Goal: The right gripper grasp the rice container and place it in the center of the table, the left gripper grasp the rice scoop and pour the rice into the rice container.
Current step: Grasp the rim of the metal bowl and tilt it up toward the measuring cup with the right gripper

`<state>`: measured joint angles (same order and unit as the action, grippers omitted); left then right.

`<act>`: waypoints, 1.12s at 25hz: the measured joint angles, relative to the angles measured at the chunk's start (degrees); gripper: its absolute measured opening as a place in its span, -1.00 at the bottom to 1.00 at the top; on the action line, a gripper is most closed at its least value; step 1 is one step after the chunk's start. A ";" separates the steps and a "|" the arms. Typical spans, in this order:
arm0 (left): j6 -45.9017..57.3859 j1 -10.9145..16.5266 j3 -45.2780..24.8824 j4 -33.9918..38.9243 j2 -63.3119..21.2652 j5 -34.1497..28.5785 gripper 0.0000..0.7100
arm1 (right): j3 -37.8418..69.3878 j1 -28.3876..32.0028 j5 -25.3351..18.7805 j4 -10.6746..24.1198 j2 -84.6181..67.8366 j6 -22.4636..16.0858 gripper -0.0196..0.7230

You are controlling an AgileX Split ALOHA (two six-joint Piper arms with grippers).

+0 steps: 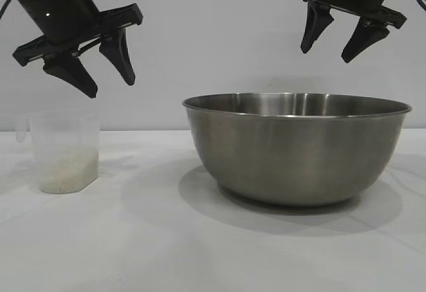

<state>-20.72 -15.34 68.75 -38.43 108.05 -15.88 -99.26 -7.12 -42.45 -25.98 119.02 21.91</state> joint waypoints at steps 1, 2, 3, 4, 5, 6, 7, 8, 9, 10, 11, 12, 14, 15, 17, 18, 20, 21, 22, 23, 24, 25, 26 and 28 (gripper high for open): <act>0.00 0.00 0.00 0.00 0.00 0.00 0.09 | 0.00 0.00 0.00 0.00 0.00 0.00 0.41; 0.00 0.00 0.00 0.00 0.00 0.00 0.09 | 0.00 0.00 0.00 0.00 0.00 0.00 0.41; 0.00 0.00 0.00 0.00 0.00 0.00 0.09 | 0.00 0.00 -0.10 0.00 0.00 0.00 0.41; 0.00 0.00 0.00 0.00 0.00 0.00 0.09 | 0.00 0.00 -0.08 0.00 0.00 0.00 0.41; 0.00 0.00 0.00 0.00 0.00 0.00 0.09 | 0.00 0.00 -0.08 0.00 0.00 0.00 0.41; 0.00 0.00 0.00 0.00 0.00 0.00 0.09 | 0.00 0.00 -0.08 0.00 0.00 0.00 0.41; 0.00 0.00 0.00 0.00 0.00 0.00 0.09 | 0.00 0.00 -0.08 0.00 0.00 0.00 0.41; 0.00 0.00 0.00 0.00 0.00 0.00 0.09 | 0.00 0.00 -0.08 0.00 0.00 0.00 0.41; 0.00 0.00 0.00 0.00 0.00 0.00 0.09 | 0.00 0.00 -0.08 0.00 0.00 0.00 0.41; 0.00 0.00 0.00 0.00 0.00 0.00 0.09 | 0.00 0.00 -0.08 0.00 0.00 0.00 0.41; -0.04 0.00 0.00 0.00 0.00 0.00 0.09 | 0.00 0.00 -0.20 0.00 0.00 0.00 0.41; -0.04 0.00 0.00 0.00 0.00 0.00 0.09 | 0.00 0.00 -0.23 0.00 0.00 0.00 0.41; -0.04 0.00 0.00 0.00 0.00 0.00 0.09 | 0.00 0.00 -0.35 0.00 0.00 0.00 0.41; -0.04 0.00 0.00 0.00 0.00 0.00 0.09 | 0.00 0.00 -0.45 0.00 0.00 0.00 0.41; -0.04 0.00 0.00 0.00 0.00 0.00 0.09 | 0.00 0.00 -0.87 0.00 0.00 0.00 0.41; -0.04 0.00 0.00 0.00 0.00 0.00 0.09 | 0.00 0.00 -1.31 0.00 0.00 0.00 0.41; -0.04 0.00 0.00 0.00 0.00 0.00 0.09 | 0.00 0.00 -2.48 0.00 0.00 0.00 0.41; -0.04 0.00 0.00 0.00 0.00 0.00 0.09 | 0.00 0.00 -3.29 0.14 -0.25 0.00 0.41; -0.04 0.00 0.00 0.00 0.00 0.00 0.09 | 0.00 0.00 -4.13 0.64 -0.54 0.00 0.41; -0.04 0.00 0.00 0.00 0.00 0.00 0.09 | 0.00 0.00 -5.23 1.09 -0.87 0.00 0.41; -0.04 0.00 0.00 0.00 0.00 0.00 0.09 | -0.09 0.00 -6.87 1.66 -1.38 0.00 0.41; -0.04 0.00 0.00 0.00 0.00 0.00 0.09 | -0.09 0.00 -8.53 2.25 -1.82 0.00 0.41; -0.04 0.00 0.00 0.00 0.00 0.00 0.09 | -0.09 0.00 -9.97 2.36 -2.30 0.00 0.41; -0.04 0.00 0.00 0.00 0.00 0.00 0.09 | -0.09 0.00 -13.73 2.58 -3.01 0.00 0.41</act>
<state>-20.76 -15.34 68.75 -38.43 108.05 -15.88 -99.35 -7.12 -56.18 -23.40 116.01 21.91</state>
